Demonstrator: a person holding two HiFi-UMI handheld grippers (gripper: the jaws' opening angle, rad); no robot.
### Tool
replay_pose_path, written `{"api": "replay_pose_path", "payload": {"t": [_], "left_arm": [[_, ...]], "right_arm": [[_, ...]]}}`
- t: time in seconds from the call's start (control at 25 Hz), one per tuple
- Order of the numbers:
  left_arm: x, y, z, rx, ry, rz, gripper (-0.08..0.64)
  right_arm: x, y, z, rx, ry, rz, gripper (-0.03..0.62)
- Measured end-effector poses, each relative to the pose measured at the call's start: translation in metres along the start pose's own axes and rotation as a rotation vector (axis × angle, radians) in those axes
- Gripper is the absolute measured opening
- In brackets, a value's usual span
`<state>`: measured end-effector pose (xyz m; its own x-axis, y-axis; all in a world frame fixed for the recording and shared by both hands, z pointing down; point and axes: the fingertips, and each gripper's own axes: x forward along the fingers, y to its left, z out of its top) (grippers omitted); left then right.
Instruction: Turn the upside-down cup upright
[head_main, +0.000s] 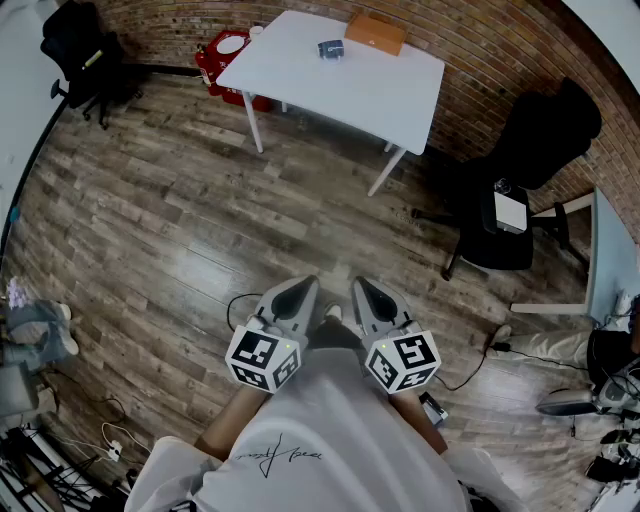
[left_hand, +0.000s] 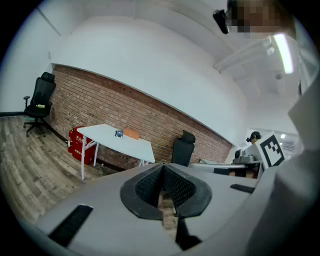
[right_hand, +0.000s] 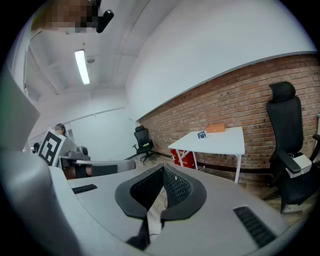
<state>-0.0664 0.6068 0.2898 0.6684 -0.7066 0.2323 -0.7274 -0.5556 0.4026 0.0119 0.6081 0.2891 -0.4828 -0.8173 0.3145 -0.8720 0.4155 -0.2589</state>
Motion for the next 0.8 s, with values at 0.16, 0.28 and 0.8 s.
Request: {"api": "replay_pose_path", "payload": {"t": [0.16, 0.28, 0.8], "left_arm": [[0.013, -0.003, 0.003, 0.005, -0.006, 0.027, 0.008], [0.024, 0.000, 0.012, 0.009, -0.023, 0.054, 0.008], [0.063, -0.026, 0.018, 0.034, -0.038, 0.121, 0.008]], "right_arm": [[-0.001, -0.017, 0.005, 0.003, -0.006, 0.011, 0.020], [-0.003, -0.029, 0.009, 0.000, -0.012, 0.021, 0.020], [-0.009, -0.073, 0.023, -0.034, -0.035, 0.112, 0.021]]}}
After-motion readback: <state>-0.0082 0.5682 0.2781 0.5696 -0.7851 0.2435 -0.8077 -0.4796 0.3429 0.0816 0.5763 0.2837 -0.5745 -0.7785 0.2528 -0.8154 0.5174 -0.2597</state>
